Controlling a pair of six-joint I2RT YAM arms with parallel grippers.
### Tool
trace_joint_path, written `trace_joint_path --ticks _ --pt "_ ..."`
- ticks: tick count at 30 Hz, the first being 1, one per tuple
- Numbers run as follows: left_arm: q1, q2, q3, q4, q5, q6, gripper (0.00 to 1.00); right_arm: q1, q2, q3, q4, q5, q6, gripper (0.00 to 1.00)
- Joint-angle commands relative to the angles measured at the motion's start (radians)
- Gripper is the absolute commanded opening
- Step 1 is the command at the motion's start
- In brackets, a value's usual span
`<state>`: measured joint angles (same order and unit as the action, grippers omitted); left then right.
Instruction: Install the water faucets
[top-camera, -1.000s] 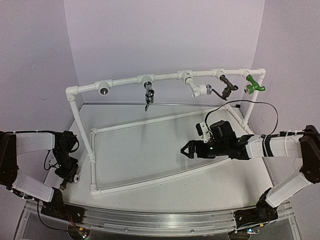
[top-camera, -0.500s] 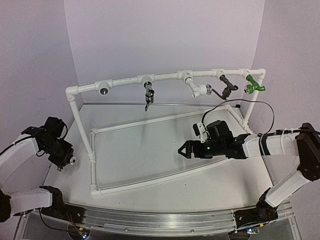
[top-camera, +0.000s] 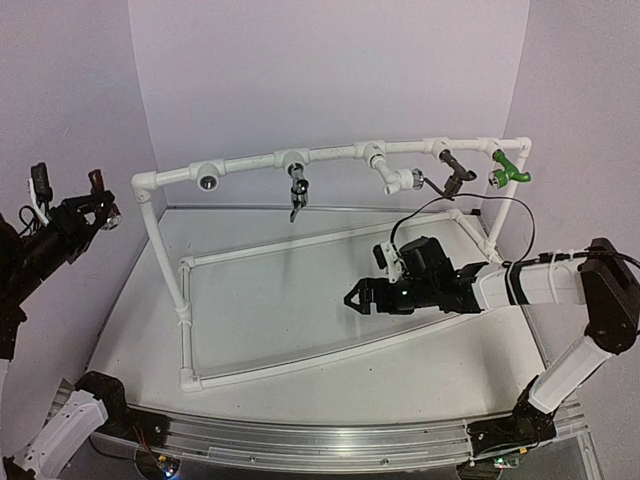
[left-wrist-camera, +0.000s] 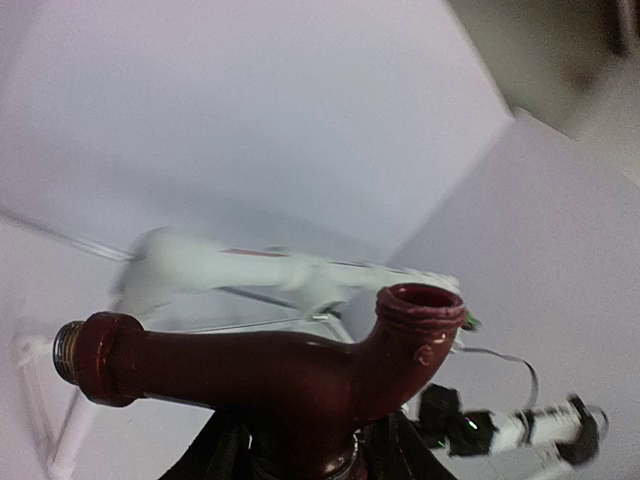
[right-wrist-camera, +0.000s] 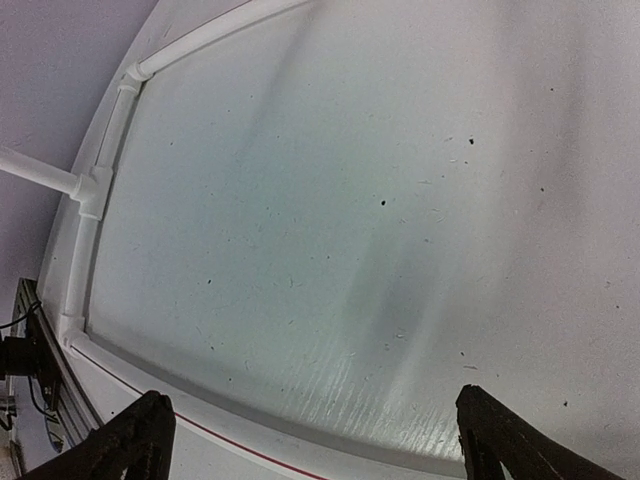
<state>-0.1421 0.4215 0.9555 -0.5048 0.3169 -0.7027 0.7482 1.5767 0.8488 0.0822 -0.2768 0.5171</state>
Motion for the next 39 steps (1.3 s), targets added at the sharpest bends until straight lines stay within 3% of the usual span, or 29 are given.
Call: trace_joint_path --ticks 1,4,10,14,16,19,23,25,32,39 --pt "0.001 0.092 0.070 0.355 0.622 0.138 0.00 0.046 0.027 0.065 0.024 0.023 -0.021 0.98" --pt "0.000 0.160 0.083 0.408 0.814 0.121 0.00 0.104 0.045 0.082 0.038 0.042 -0.057 0.98" --pt "-0.001 0.155 0.007 0.411 0.932 0.176 0.00 0.281 0.065 0.140 0.053 0.102 -0.226 0.98" --pt "0.000 0.148 -0.088 0.413 0.825 0.182 0.00 0.482 0.092 0.233 0.087 0.317 -0.399 0.98" --pt "-0.001 0.159 -0.120 0.413 0.786 0.177 0.00 0.529 0.129 0.306 0.116 0.334 -0.405 0.98" --pt "-0.001 0.170 -0.150 0.412 0.778 0.171 0.00 0.534 0.195 0.428 0.115 0.363 -0.300 0.98" --pt "0.000 0.142 -0.191 0.411 0.738 0.175 0.00 0.539 0.218 0.499 0.209 0.167 -0.296 0.98" --pt "0.000 0.127 -0.205 0.409 0.736 0.188 0.00 0.539 0.234 0.536 0.236 0.161 -0.266 0.98" --pt "-0.001 0.110 -0.225 0.289 0.677 0.320 0.00 0.542 0.285 0.728 0.252 0.224 -0.122 0.97" --pt "0.000 0.120 -0.208 0.138 0.532 0.490 0.00 0.548 0.400 0.921 0.244 0.335 -0.044 0.88"
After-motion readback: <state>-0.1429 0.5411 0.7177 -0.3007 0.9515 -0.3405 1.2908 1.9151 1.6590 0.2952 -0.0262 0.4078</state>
